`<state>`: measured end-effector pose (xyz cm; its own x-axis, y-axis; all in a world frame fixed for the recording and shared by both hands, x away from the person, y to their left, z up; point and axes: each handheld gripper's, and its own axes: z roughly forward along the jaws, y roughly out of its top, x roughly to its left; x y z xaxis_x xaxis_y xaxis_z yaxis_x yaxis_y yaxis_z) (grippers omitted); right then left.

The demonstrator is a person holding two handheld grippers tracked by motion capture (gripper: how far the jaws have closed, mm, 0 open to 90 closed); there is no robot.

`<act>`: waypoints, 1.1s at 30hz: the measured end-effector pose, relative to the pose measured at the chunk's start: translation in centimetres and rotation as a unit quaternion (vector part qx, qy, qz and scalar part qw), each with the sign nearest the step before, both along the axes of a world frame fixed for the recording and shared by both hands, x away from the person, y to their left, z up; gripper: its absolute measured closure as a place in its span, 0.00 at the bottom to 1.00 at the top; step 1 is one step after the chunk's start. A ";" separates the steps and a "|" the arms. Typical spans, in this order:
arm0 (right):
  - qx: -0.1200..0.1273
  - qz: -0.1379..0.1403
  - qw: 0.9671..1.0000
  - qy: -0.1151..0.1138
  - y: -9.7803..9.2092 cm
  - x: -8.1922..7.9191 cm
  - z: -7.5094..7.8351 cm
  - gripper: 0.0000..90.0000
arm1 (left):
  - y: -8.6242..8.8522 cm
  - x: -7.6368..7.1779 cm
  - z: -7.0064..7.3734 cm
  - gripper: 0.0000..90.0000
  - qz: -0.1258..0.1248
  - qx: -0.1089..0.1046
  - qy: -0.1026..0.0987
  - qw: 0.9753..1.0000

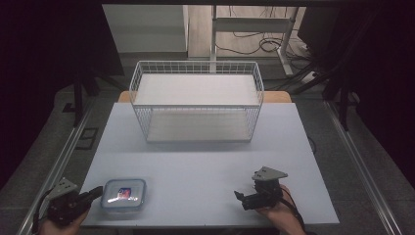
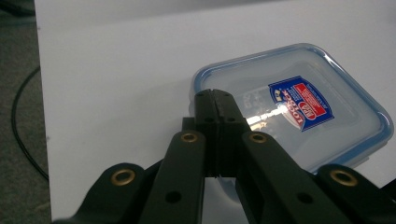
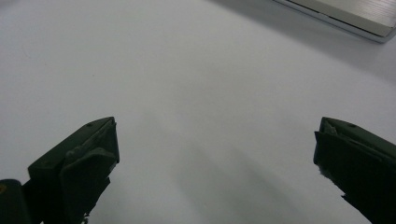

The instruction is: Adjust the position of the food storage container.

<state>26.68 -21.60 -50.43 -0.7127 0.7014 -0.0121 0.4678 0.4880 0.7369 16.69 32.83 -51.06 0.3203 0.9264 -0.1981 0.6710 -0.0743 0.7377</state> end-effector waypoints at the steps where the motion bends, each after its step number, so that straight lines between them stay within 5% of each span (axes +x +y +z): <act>1: 0.001 0.000 1.000 0.000 0.0 0.0 0.0 0.00 | 0.0 0.0 -0.2 1.00 0.006 0.013 0.009 1.000; 5: -0.001 0.002 1.000 0.002 0.2 -0.1 0.0 0.00 | -0.2 0.1 -0.8 1.00 0.008 0.034 0.029 0.999; 15: 0.004 0.005 1.000 0.018 0.4 -0.2 0.0 0.00 | -1.8 0.6 -0.9 1.00 -0.023 0.011 0.037 0.999; 33: 0.007 0.010 0.999 0.044 0.3 0.1 -0.5 0.05 | -8.9 3.2 -0.6 1.00 -0.119 -0.004 0.036 0.992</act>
<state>26.81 -21.30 -50.88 -0.7246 0.6865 0.0612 0.5216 0.4881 0.6998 19.90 23.91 -51.68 0.5146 0.8244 -0.2356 0.6865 -0.2316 0.6893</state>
